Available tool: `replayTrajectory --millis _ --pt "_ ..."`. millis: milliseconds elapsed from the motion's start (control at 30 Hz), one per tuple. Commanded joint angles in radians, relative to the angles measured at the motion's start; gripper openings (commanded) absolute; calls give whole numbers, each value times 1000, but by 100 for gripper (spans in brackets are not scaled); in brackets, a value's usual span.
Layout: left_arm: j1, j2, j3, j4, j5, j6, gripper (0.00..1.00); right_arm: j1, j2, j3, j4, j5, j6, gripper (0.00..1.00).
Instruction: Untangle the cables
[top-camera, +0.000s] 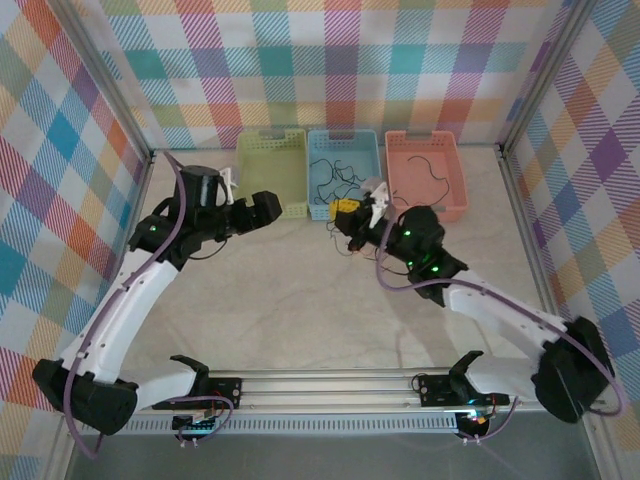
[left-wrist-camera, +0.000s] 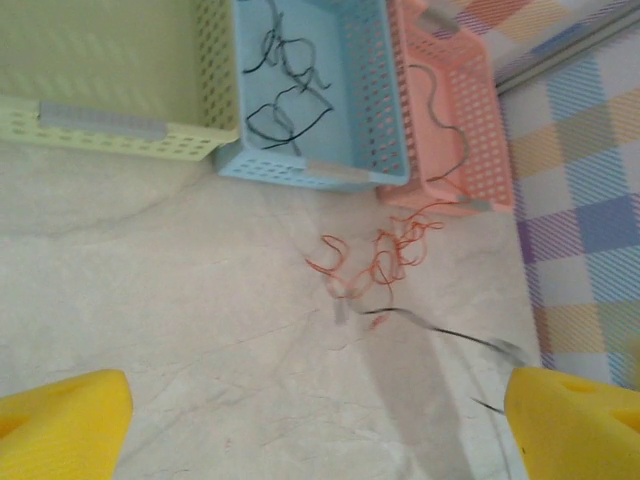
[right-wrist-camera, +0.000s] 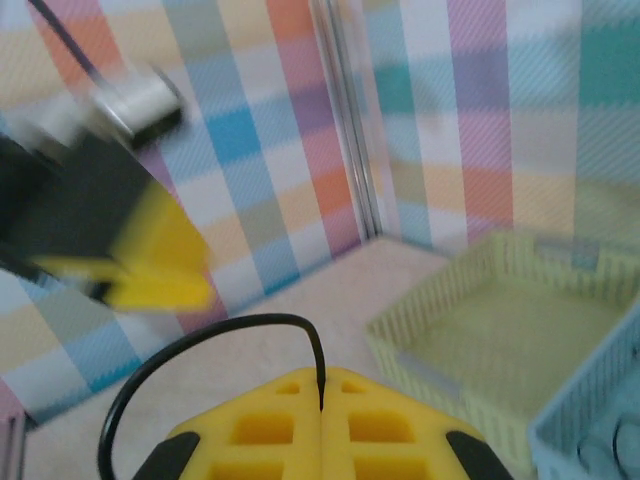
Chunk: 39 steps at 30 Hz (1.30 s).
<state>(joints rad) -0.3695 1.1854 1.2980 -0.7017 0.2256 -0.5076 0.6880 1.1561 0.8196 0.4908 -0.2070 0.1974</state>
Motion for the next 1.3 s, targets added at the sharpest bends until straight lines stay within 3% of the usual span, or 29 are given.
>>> replayTrajectory --millis 0,133,200,433,700,867,967,1067,1267 --pt "11 66 -6 74 32 -12 94 1 -91 59 -197 -97 -28 0" --pt "7 177 6 153 187 -11 92 1 -218 1 -190 -238 -31 0" --pt "-5 239 23 155 215 -4 89 1 -279 -39 -165 -336 -56 0" --pt "-135 473 120 108 250 44 87 1 -375 -141 -162 -449 -84 0" --pt "-322 795 384 2 364 148 85 2 -424 -227 -142 -431 -105 0" --pt "-390 960 632 -188 389 277 86 1 -448 -255 -129 -417 -107 0" --pt "-415 1061 768 -328 338 348 86 1 -447 -262 -127 -417 -108 0" --pt "-438 1131 837 -411 262 375 84 1 -453 -265 -129 -418 -108 0" --pt "-471 1173 836 -423 283 401 79 2 -461 -275 -126 -404 -114 0"
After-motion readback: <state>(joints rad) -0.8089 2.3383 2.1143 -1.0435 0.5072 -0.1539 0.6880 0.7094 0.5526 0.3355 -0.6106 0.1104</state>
